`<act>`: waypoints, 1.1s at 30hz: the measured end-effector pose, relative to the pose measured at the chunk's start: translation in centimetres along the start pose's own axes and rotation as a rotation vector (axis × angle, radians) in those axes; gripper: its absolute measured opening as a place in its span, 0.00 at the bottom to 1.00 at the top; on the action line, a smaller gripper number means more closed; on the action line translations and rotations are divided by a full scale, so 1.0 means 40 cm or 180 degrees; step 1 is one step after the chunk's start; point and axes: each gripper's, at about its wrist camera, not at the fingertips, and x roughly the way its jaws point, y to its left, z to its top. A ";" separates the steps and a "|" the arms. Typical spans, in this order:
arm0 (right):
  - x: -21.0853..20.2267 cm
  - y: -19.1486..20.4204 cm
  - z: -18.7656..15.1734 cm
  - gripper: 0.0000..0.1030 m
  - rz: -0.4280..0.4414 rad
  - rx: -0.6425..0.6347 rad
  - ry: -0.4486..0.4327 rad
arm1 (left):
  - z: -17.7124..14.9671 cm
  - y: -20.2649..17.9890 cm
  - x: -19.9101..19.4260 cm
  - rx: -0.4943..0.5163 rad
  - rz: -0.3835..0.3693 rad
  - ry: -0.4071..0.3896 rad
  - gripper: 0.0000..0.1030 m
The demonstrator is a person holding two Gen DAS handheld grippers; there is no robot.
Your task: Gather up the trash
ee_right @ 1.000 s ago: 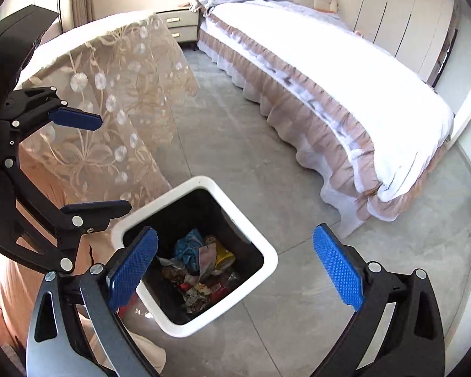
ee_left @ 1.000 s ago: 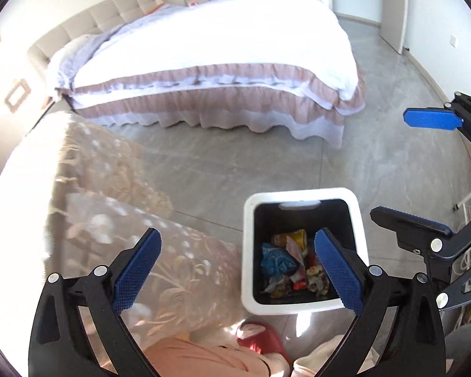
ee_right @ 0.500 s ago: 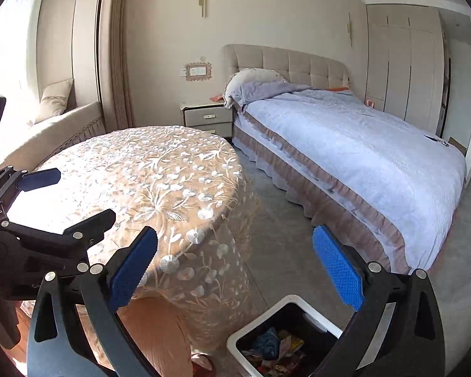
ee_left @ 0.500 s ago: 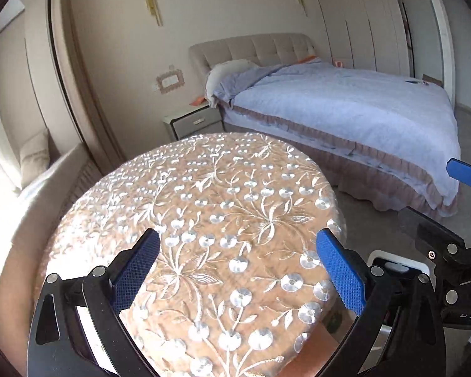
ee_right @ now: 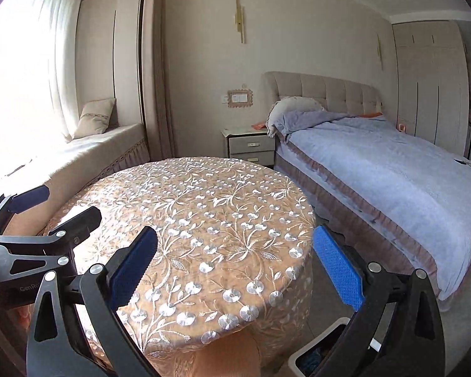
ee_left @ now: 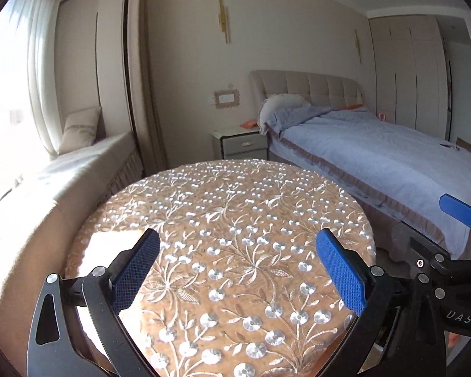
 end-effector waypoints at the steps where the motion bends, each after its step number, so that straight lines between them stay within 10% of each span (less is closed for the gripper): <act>1: -0.001 0.014 -0.001 0.96 -0.0003 -0.0024 -0.0012 | -0.001 0.010 -0.007 -0.0036 0.0007 -0.0005 0.95; 33: -0.058 0.115 0.012 0.96 -0.0009 -0.0212 -0.0233 | -0.014 0.091 -0.126 -0.0097 0.0442 -0.0241 0.95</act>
